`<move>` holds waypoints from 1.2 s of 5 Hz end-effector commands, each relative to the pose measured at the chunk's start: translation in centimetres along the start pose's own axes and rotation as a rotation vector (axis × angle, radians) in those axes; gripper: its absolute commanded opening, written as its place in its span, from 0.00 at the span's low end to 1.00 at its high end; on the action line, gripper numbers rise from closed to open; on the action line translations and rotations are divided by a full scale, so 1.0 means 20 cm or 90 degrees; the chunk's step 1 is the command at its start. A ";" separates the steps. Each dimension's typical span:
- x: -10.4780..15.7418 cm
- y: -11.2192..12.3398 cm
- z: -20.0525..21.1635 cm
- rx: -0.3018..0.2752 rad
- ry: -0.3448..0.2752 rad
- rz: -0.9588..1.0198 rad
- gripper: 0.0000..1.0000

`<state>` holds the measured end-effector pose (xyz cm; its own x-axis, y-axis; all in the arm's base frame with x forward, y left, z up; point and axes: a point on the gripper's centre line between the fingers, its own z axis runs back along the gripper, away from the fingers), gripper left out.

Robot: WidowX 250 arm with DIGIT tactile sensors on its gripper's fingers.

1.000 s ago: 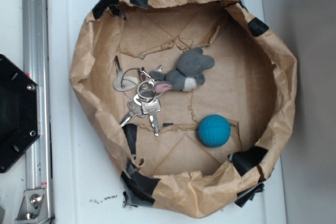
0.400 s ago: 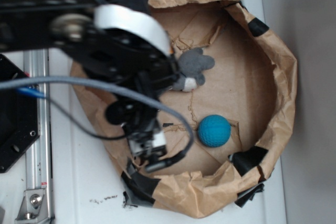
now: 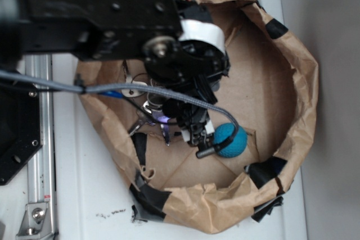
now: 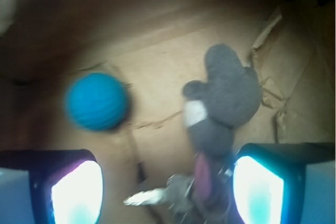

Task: Grab the gray animal.

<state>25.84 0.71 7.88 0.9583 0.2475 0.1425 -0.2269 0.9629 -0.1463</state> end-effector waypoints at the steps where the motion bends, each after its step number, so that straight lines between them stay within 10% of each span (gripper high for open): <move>1: 0.11 0.19 -0.06 0.059 -0.033 -0.016 1.00; 2: 0.17 0.18 -0.13 0.082 -0.025 -0.021 0.92; 3: 0.17 0.13 -0.12 0.080 -0.019 -0.017 0.00; 6: 0.09 -0.15 0.45 0.059 -0.009 -0.071 0.00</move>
<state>26.22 -0.47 15.34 0.9824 0.1582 0.0992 -0.1561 0.9873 -0.0287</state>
